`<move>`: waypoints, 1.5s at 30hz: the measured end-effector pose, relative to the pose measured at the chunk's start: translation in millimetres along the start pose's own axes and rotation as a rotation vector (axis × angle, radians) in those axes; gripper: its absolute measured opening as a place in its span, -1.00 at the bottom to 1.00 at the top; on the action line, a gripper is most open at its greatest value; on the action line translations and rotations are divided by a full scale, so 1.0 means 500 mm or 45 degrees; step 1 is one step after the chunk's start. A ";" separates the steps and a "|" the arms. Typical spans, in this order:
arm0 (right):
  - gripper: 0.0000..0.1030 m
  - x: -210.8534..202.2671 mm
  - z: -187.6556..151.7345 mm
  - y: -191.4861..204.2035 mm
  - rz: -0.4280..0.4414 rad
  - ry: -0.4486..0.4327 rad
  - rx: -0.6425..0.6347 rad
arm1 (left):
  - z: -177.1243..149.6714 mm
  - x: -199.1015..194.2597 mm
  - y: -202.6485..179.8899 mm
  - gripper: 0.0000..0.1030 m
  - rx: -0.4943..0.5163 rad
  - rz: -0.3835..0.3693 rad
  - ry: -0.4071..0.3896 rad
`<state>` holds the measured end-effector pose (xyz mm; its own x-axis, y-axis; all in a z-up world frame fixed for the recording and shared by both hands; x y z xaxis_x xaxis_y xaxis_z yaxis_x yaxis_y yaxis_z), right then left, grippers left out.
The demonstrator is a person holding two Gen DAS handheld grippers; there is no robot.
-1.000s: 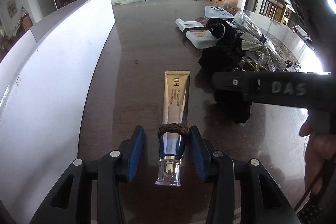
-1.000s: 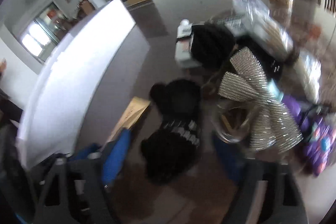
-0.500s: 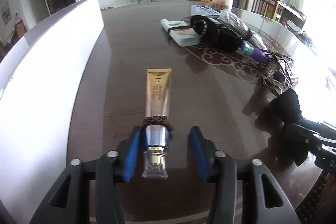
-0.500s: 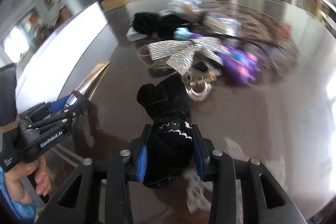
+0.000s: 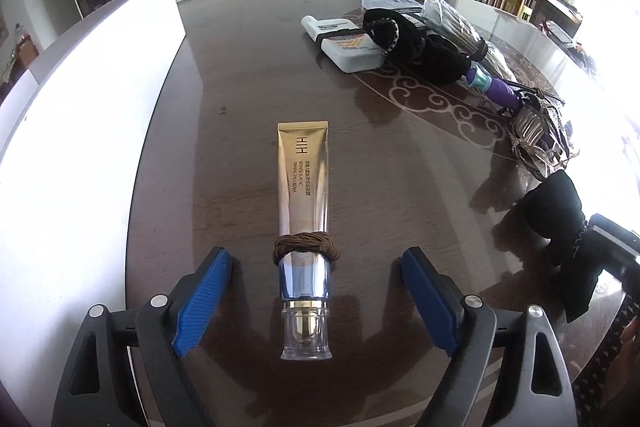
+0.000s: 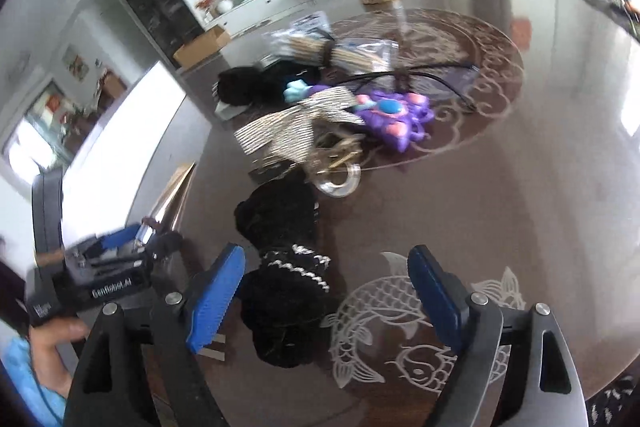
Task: Organize objects
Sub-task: 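Grasp the black fabric item with the right tool while the left tool holds the tube, then carry both items into the white box and open both tools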
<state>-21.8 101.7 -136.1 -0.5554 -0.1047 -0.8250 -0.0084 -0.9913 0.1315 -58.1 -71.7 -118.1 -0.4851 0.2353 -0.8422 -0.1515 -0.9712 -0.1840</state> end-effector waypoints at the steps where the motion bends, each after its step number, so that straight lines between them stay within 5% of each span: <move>1: 0.64 -0.001 -0.006 0.003 -0.009 -0.003 -0.023 | 0.000 0.000 0.000 0.69 0.001 -0.001 -0.002; 4: 0.64 0.003 -0.017 0.021 -0.055 -0.006 -0.108 | 0.001 0.002 0.000 0.71 0.004 -0.001 -0.009; 7: 0.64 0.007 -0.021 0.038 -0.087 -0.011 -0.164 | 0.000 0.006 0.002 1.00 -0.003 -0.001 0.005; 21: 0.81 0.045 -0.048 0.078 -0.220 0.051 -0.346 | 0.000 0.009 0.002 1.00 0.000 -0.001 0.009; 22: 0.81 0.046 -0.047 0.078 -0.228 0.053 -0.351 | 0.002 0.008 -0.002 0.91 0.005 -0.005 0.009; 24: 0.52 0.042 -0.042 0.080 -0.198 0.039 -0.338 | 0.010 -0.004 -0.023 -0.17 0.070 -0.018 -0.035; 25: -0.02 0.038 -0.036 0.082 -0.177 0.017 -0.332 | 0.013 -0.004 -0.030 -0.40 0.089 -0.027 -0.033; 26: -0.27 0.038 -0.031 0.082 -0.183 0.010 -0.338 | 0.014 -0.002 -0.037 -0.47 0.093 -0.039 -0.027; 32: -0.30 -0.001 -0.023 0.051 0.094 0.035 -0.087 | -0.013 -0.052 -0.063 -0.48 0.049 -0.199 -0.117; 38: -0.30 -0.020 -0.021 0.044 0.083 0.051 -0.073 | -0.013 -0.143 -0.065 -0.48 -0.010 -0.282 -0.223; 45: -0.30 -0.096 0.038 0.172 0.187 -0.069 -0.214 | 0.021 -0.315 0.011 -0.48 -0.096 -0.276 -0.462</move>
<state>-11.8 23.1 -74.8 -0.5844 -0.2493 -0.7722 0.2120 -0.9655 0.1512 8.6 -113.5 19.0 -0.7226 0.4197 -0.5493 -0.2266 -0.8945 -0.3853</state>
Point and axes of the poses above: each gripper's, at about its wrist camera, not at the fingertips, and x roughly the way its jaws point, y to its left, z to its top, the point moved 6 cm from there along x, roughly the way its jaws point, and after that the axes turned 13 degrees about -z, right-handed, at the moved point
